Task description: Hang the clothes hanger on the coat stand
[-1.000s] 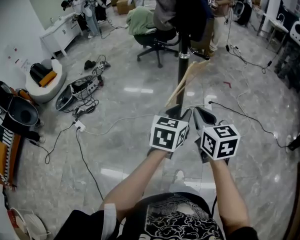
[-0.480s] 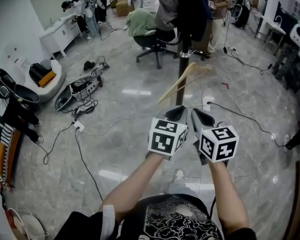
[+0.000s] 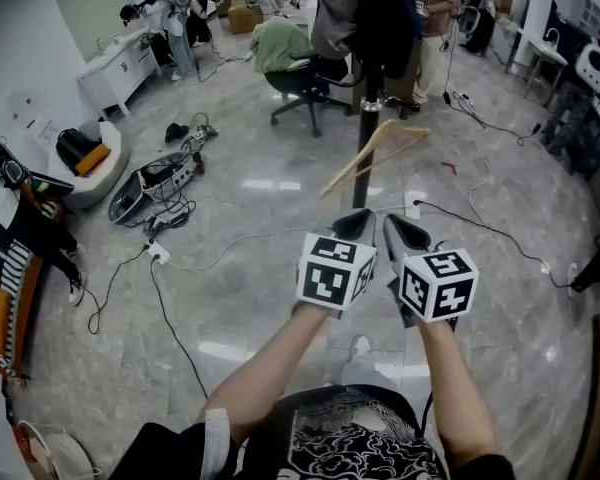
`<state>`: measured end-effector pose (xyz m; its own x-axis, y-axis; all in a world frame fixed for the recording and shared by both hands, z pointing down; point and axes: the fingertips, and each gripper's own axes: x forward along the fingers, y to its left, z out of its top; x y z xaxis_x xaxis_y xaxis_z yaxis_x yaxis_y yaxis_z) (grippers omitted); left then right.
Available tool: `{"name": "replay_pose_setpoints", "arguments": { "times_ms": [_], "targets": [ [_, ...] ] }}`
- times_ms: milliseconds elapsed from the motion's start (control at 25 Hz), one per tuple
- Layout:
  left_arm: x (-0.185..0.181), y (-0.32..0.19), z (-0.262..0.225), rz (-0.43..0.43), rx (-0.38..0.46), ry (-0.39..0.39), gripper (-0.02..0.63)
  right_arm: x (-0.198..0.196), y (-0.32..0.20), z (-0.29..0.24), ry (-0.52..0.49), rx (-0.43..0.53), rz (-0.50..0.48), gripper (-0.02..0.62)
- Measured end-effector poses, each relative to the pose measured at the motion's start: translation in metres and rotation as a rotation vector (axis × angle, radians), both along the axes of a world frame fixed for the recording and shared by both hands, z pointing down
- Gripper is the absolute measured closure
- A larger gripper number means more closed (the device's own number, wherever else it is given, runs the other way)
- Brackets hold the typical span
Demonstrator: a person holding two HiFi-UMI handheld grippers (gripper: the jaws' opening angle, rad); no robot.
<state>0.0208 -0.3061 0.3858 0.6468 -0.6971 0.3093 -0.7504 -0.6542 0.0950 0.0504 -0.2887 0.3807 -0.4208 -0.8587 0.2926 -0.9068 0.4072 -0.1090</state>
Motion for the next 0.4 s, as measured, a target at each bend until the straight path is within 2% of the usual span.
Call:
{"name": "replay_pose_setpoints", "arguments": {
  "times_ms": [400],
  "targets": [
    [-0.005, 0.0009, 0.0087, 0.022, -0.01, -0.002, 0.6, -0.0082, -0.0011, 0.0078, 0.0, -0.011, 0.011, 0.595]
  ]
}}
